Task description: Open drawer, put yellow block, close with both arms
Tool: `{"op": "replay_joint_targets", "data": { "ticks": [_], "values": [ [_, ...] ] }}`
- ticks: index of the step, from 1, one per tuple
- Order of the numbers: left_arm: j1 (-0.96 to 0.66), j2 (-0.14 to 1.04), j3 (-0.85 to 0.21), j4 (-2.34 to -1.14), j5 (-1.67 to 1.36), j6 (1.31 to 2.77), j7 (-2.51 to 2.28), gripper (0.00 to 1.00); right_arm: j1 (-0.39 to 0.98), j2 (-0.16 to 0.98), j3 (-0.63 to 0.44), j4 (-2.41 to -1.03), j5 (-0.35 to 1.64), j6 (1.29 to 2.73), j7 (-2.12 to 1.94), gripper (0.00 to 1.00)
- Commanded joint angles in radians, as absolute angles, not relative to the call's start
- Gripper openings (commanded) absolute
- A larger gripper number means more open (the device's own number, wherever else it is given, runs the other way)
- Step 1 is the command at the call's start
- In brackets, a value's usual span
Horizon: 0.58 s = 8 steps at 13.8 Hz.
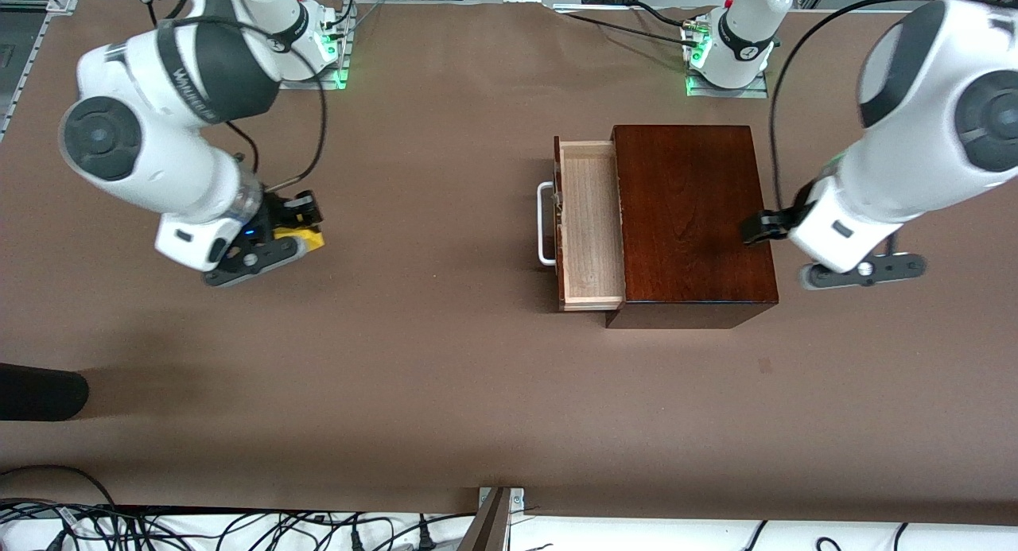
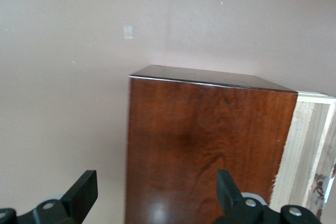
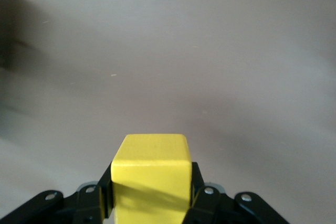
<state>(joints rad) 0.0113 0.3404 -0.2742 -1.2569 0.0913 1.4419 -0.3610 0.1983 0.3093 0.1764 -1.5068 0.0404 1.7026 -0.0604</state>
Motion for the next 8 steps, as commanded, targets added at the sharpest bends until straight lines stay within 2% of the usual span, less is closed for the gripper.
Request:
{"op": "replay_joint_targets", "data": {
  "ticks": [1, 2, 4, 5, 8],
  "values": [
    [0.092, 0.205, -0.288, -1.378, 0.063, 1.419, -0.284, 1.00, 0.198, 0.334, 0.273, -1.480, 0.051, 1.703, -0.081, 0.00],
    [0.115, 0.133, -0.288, -1.472, 0.037, 1.454, -0.284, 1.00, 0.213, 0.347, 0.299, -1.480, 0.052, 1.713, -0.072, 0.00],
    [0.133, -0.088, -0.288, -1.781, 0.015, 1.662, -0.272, 1.00, 0.289, 0.357, 0.322, -1.480, 0.042, 1.771, -0.081, 0.00],
    [0.132, -0.165, -0.288, -1.880, 0.014, 1.707, -0.272, 1.00, 0.346, 0.371, 0.321, -1.480, 0.038, 1.813, -0.081, 0.00],
    [0.133, -0.141, -0.278, -1.856, 0.012, 1.703, -0.264, 1.00, 0.440, 0.414, 0.322, -1.479, 0.035, 1.948, -0.086, 0.00]
  ]
}}
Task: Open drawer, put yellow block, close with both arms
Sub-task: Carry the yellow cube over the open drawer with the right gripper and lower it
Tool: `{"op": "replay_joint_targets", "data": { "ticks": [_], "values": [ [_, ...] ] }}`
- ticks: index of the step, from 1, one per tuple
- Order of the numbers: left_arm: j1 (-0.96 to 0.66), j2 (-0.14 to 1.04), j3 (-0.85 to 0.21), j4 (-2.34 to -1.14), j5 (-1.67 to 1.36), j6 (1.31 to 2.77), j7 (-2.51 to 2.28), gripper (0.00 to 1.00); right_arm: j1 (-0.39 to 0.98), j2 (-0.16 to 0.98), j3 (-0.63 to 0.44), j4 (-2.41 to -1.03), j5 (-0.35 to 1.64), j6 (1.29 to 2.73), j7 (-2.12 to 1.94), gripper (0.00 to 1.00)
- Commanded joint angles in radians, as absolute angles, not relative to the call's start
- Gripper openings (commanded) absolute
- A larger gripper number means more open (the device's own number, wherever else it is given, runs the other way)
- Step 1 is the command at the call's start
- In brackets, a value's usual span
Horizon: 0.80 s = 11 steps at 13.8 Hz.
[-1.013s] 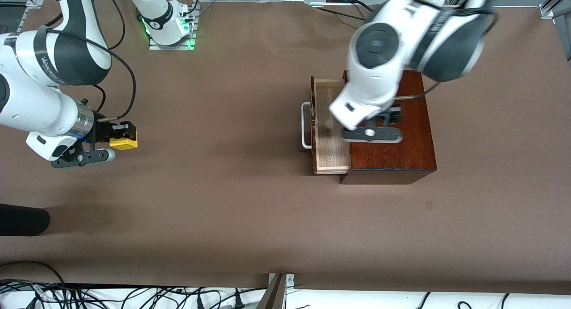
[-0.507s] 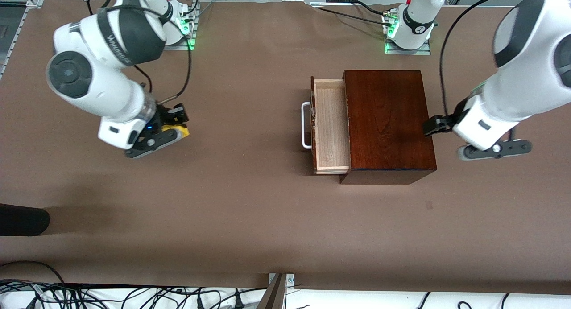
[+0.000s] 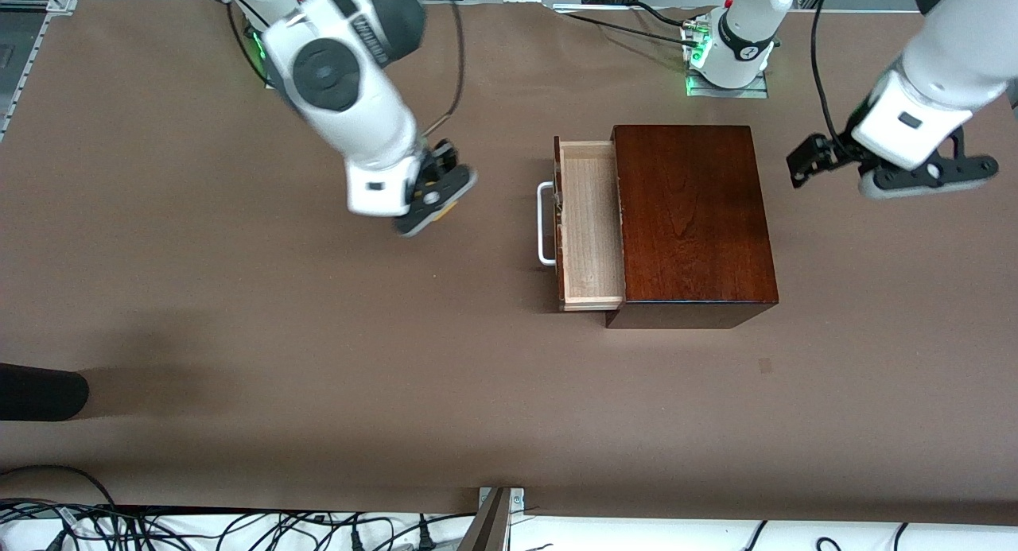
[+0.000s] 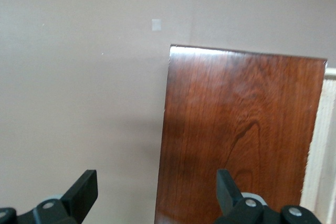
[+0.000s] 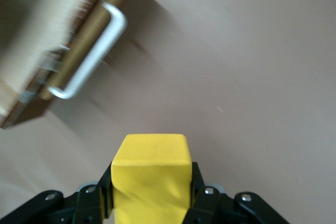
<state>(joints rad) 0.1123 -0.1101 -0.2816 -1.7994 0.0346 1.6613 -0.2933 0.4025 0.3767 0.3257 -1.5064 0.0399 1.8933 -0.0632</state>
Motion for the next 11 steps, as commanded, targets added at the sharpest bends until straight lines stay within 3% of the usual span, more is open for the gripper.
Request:
{"op": "replay_joint_targets", "data": {
  "ticks": [1, 5, 7, 11],
  "values": [
    [0.138, -0.126, -0.276, -1.835, 0.012, 1.698, -0.230, 1.00, 0.481, 0.434, 0.321, -1.477, 0.034, 2.000, -0.101, 0.00],
    [0.140, -0.103, -0.279, -1.801, 0.014, 1.695, -0.192, 1.00, 0.674, 0.627, 0.318, -1.237, -0.171, 2.014, -0.106, 0.00],
    [0.140, -0.101, -0.279, -1.799, 0.012, 1.695, -0.189, 1.00, 0.706, 0.692, 0.311, -1.154, -0.205, 2.016, -0.110, 0.00],
    [0.140, -0.101, -0.279, -1.798, 0.012, 1.680, -0.187, 1.00, 0.810, 0.762, 0.307, -1.106, -0.346, 2.017, -0.126, 0.00]
  ]
}}
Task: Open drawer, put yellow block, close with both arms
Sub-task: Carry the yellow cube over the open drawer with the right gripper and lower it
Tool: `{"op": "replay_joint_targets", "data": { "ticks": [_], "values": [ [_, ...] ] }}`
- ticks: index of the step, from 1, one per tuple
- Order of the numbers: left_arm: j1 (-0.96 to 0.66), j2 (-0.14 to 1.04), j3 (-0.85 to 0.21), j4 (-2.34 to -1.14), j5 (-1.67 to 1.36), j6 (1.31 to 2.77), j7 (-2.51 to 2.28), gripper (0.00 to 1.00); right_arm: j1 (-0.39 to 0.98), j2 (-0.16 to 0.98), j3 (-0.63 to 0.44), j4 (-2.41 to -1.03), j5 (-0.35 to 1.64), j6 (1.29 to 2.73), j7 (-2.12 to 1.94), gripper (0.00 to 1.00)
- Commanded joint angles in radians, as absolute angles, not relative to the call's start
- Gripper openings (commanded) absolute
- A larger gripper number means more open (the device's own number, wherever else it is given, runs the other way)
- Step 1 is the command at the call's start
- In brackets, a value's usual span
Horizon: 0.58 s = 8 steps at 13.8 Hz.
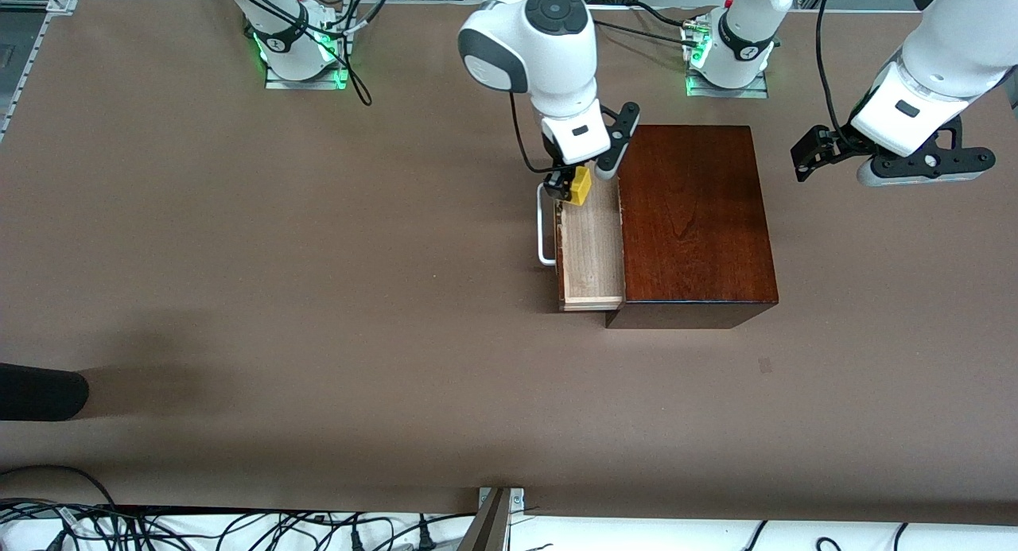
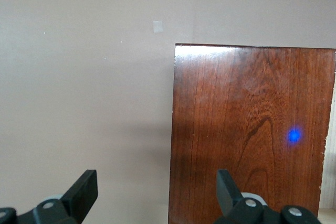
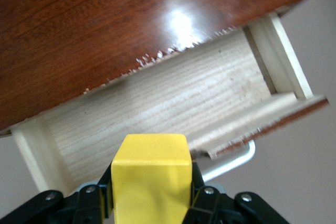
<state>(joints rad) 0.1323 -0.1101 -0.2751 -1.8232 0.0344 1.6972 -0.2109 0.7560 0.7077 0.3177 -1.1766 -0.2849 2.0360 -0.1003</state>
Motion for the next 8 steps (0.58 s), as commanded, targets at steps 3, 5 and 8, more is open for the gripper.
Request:
{"op": "replay_joint_targets", "data": {
  "ticks": [3, 5, 8],
  "values": [
    [0.071, -0.101, -0.205, -1.798, 0.012, 1.678, -0.184, 1.00, 0.847, 0.795, 0.307, -1.097, -0.388, 2.000, -0.152, 0.00],
    [-0.065, -0.092, -0.056, -1.798, 0.012, 1.680, -0.181, 1.00, 0.853, 0.817, 0.307, -1.094, -0.391, 2.008, -0.211, 0.00],
    [-0.069, -0.087, -0.052, -1.795, 0.012, 1.680, -0.181, 1.00, 0.853, 0.831, 0.307, -1.081, -0.391, 2.010, -0.239, 0.00]
  ]
}}
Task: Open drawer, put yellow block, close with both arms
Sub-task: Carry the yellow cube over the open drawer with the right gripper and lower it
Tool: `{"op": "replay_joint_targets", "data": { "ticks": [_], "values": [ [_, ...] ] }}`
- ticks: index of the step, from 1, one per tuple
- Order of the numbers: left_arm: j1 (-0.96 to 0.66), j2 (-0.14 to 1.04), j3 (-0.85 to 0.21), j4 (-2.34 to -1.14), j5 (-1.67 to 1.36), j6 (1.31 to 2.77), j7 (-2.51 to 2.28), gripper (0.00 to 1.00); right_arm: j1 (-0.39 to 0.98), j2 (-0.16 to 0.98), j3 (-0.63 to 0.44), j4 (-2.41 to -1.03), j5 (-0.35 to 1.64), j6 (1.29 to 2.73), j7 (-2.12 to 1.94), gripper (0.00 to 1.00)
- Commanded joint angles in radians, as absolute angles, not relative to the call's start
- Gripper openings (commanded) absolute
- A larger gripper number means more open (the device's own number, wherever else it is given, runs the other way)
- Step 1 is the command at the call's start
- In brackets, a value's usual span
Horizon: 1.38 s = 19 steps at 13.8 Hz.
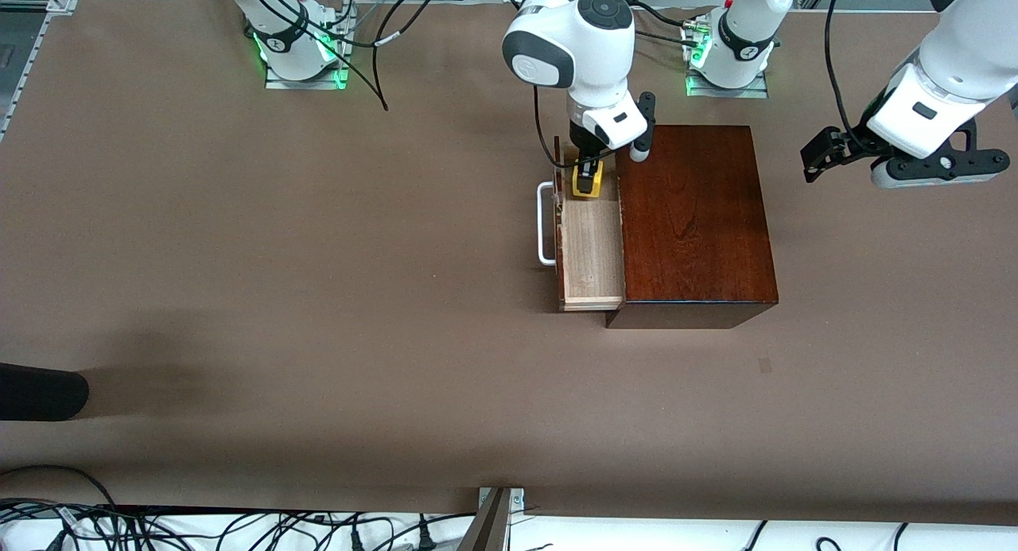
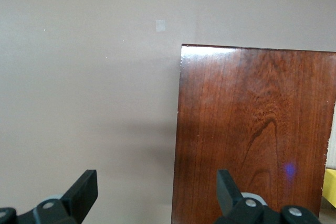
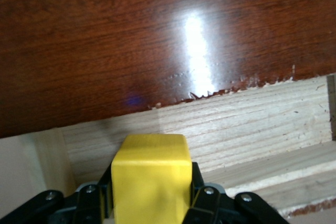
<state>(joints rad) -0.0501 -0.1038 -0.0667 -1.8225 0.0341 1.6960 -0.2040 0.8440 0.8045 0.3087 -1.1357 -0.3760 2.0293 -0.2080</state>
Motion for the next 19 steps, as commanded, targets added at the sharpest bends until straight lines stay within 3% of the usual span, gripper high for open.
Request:
{"op": "replay_joint_targets", "data": {
  "ticks": [1, 6, 11, 15, 16, 17, 19],
  "values": [
    [-0.071, -0.086, -0.052, -1.792, 0.014, 1.678, -0.181, 1.00, 0.851, 0.833, 0.307, -1.081, -0.390, 2.011, -0.259, 0.00],
    [-0.068, -0.074, -0.051, -1.778, 0.014, 1.680, -0.181, 1.00, 0.850, 0.850, 0.287, -1.081, -0.390, 2.017, -0.322, 0.00],
    [-0.078, 0.046, -0.051, -1.612, 0.026, 1.640, -0.187, 1.00, 0.844, 0.860, 0.282, -1.081, -0.391, 2.035, -0.339, 0.00],
    [-0.078, 0.052, -0.052, -1.600, 0.026, 1.615, -0.187, 1.00, 0.845, 0.874, 0.267, -1.081, -0.391, 2.059, -0.339, 0.00],
    [-0.078, 0.052, -0.052, -1.600, 0.026, 1.615, -0.187, 1.00, 0.847, 0.876, 0.265, -1.081, -0.391, 2.066, -0.336, 0.18],
    [-0.077, 0.052, -0.051, -1.600, 0.026, 1.615, -0.187, 1.00, 0.845, 0.882, 0.265, -1.081, -0.391, 2.068, -0.336, 0.99],
    [-0.072, 0.052, -0.051, -1.600, 0.025, 1.597, -0.186, 1.00, 0.847, 0.882, 0.255, -1.081, -0.390, 2.071, -0.337, 1.00]
  ]
}}
